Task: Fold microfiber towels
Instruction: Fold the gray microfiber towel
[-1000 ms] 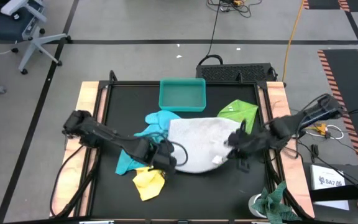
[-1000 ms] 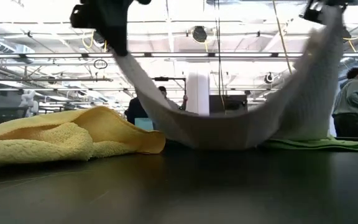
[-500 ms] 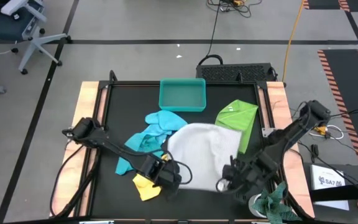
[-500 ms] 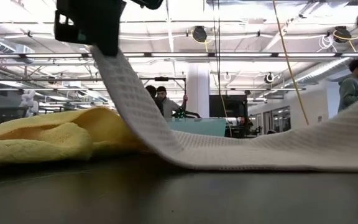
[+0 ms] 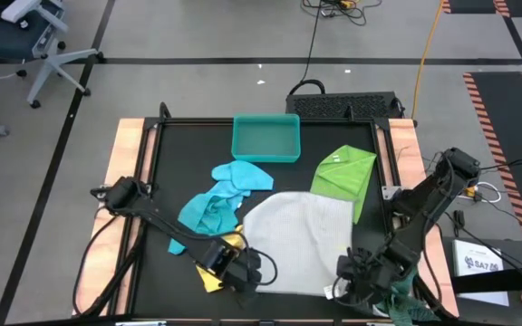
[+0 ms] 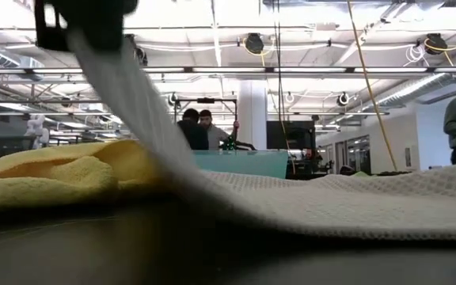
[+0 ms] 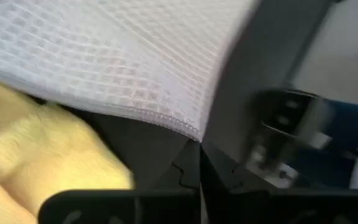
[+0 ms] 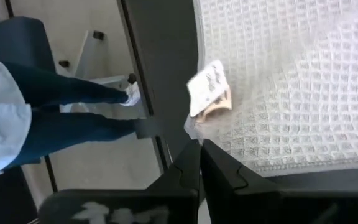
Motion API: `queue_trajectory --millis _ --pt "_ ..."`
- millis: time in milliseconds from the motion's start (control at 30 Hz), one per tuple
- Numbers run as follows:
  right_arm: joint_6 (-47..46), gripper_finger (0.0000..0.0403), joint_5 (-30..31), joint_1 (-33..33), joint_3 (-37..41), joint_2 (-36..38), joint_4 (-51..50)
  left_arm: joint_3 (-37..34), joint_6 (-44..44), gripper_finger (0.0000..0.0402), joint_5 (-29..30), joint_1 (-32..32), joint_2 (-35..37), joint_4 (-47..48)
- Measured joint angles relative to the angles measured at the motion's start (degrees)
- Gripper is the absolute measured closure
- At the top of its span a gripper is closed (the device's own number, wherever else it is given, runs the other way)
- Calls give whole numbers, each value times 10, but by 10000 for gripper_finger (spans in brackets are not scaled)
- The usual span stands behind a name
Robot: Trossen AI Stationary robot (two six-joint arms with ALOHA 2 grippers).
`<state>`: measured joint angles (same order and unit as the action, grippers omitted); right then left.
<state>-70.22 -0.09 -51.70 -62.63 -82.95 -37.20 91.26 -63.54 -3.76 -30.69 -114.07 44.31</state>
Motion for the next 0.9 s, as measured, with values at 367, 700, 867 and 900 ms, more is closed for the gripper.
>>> queue_trajectory --millis 367,700,867,900 --pt "-46 403 47 -13 13 1 -82 -3 15 401 33 39 -18 62" --pt "-56 403 76 8 31 12 -112 -2 56 401 71 107 11 65" --pt "-56 403 145 20 31 64 -157 -2 84 401 101 140 32 68" --pt "-56 403 158 22 31 76 -167 -2 88 401 103 147 35 75"
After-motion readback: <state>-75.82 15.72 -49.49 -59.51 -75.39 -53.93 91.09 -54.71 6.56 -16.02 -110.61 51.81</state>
